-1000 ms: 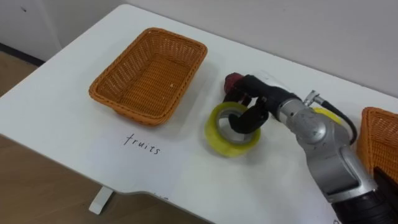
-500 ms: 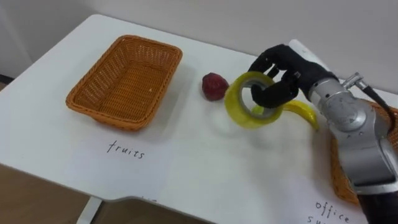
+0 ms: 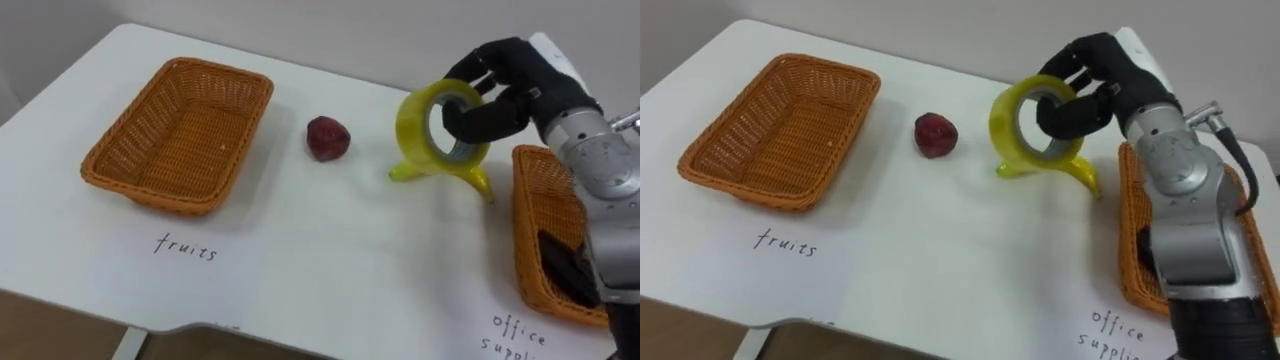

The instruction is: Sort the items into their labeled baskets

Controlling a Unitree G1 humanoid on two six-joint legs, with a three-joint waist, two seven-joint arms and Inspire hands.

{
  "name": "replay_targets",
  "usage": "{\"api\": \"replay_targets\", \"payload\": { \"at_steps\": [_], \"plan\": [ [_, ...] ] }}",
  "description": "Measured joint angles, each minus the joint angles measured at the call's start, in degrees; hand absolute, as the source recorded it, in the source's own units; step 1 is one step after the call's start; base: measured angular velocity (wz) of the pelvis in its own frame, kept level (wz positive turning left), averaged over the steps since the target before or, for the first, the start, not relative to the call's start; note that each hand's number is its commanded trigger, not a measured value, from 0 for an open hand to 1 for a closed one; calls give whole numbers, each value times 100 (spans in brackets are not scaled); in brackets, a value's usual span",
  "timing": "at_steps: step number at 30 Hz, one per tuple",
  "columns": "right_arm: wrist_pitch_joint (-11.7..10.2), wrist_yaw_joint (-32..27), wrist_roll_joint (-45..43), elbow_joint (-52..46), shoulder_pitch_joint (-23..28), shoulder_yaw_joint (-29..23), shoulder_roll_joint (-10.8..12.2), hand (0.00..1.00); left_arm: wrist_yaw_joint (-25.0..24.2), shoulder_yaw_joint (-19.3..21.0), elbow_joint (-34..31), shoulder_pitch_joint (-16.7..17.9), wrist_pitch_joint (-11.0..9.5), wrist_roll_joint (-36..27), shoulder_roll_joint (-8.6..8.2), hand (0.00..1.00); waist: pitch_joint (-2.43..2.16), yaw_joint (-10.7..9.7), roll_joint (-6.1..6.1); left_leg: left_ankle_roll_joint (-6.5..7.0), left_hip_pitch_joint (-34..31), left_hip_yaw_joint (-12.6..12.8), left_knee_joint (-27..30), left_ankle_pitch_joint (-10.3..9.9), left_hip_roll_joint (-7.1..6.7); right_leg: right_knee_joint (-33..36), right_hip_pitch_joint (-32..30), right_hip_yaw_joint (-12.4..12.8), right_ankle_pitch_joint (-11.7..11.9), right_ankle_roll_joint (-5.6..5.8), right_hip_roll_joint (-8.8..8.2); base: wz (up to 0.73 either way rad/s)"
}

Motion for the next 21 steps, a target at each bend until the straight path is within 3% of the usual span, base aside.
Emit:
{"api": "replay_targets", "payload": {
  "at_steps": [4,11,13,21],
  "plan": [
    [-75,-41,-24,48,12,-60,-248,100,35,13,0,63,3,6,-4,0,4,-160,24,-2,18,83,-38,0,16,2,-11,53,0,0,8,-8],
    [-155,-193,9,194,32,-446,-360,100,22,41,-4,129,1,4,-3,0,-28,-291,33,-1,117,211,-83,0,25,5,-14,169,1,2,16,-11],
    [-195,-272,167,580,33,-454,-445,100,53,113,-5,119,-2,4,-1,0,-67,-310,31,-1,126,230,-83,0,27,2,-12,192,4,6,17,-5],
    [-194,-262,170,1366,34,-455,-498,100,89,122,-15,144,1,4,-7,0,-79,-437,53,-1,125,245,-85,1,30,13,-18,217,6,7,18,-1]
  ]
}}
